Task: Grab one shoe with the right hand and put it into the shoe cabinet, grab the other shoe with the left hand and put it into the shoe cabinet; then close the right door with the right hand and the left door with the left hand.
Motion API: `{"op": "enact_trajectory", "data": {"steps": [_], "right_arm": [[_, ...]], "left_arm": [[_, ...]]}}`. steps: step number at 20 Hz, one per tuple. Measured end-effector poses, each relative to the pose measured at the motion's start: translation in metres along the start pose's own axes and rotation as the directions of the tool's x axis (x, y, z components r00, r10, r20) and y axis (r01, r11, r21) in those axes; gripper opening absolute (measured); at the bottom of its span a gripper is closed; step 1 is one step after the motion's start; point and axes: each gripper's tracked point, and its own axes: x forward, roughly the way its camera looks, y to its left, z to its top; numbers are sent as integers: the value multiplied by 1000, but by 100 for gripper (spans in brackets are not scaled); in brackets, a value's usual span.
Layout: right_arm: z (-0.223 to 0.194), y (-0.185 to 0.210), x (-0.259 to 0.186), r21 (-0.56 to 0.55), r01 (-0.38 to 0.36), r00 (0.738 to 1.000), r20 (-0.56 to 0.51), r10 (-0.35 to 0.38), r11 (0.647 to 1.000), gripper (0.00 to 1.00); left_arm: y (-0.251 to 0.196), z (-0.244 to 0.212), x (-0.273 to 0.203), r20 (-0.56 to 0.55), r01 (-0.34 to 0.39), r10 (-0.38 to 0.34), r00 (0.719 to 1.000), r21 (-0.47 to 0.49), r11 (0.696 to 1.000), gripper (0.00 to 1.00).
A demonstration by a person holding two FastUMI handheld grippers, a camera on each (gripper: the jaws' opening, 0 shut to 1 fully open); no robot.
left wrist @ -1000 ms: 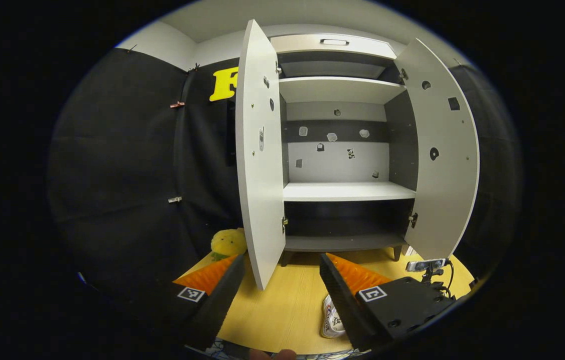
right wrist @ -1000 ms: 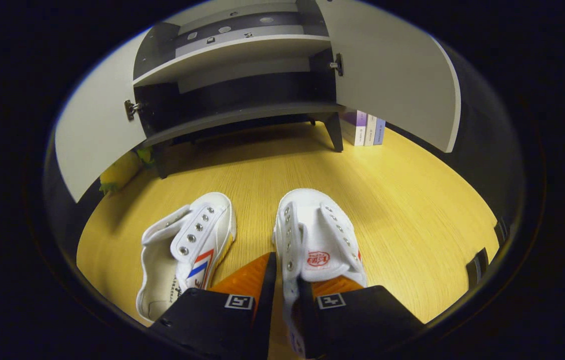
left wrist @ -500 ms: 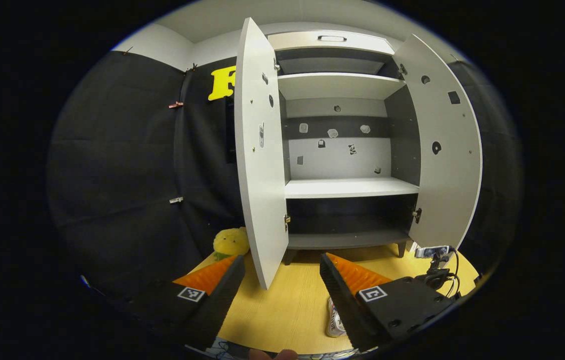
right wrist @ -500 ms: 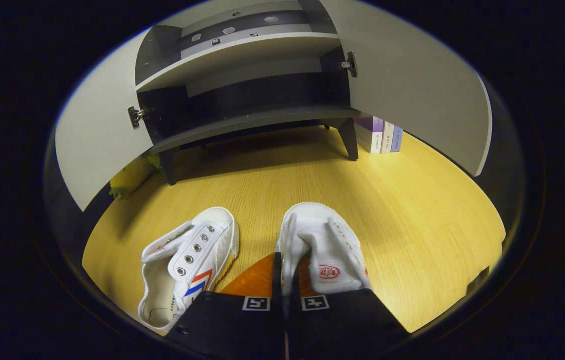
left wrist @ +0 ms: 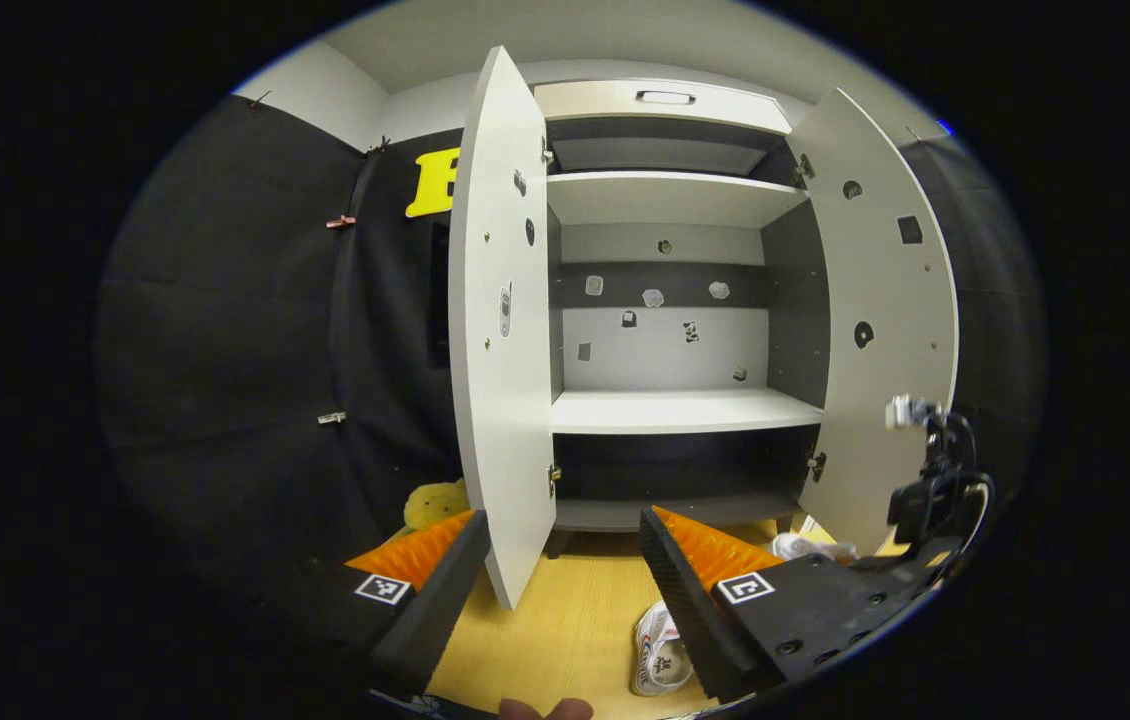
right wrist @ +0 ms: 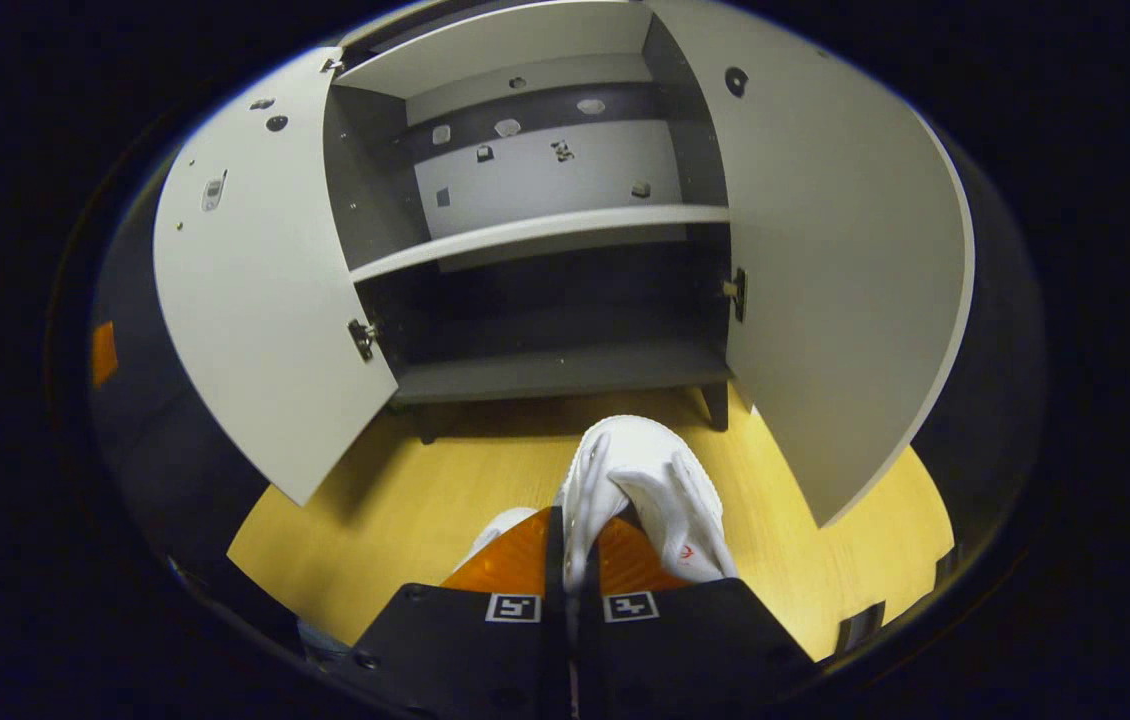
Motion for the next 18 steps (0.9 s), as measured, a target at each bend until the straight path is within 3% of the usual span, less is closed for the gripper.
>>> {"op": "enact_trajectory", "data": {"steps": [4,8,13,18], "right_arm": [[96,23,-14,3,-26,995,93,25,1000,8],[184,37,2,2,-38,986,160,37,999,8],[274,32,63,-21,5,979,205,-1,1000,7],[319,17,149,-114,78,982,178,-57,990,7]], "left_arm": [[2,4,5,9,11,-10,1000,-25,1000,95],[1,8,9,22,20,-19,1000,-48,999,95],[-2,14,17,36,20,-18,999,-67,998,95],[-5,13,24,24,3,-1,1000,-99,995,95]]}}
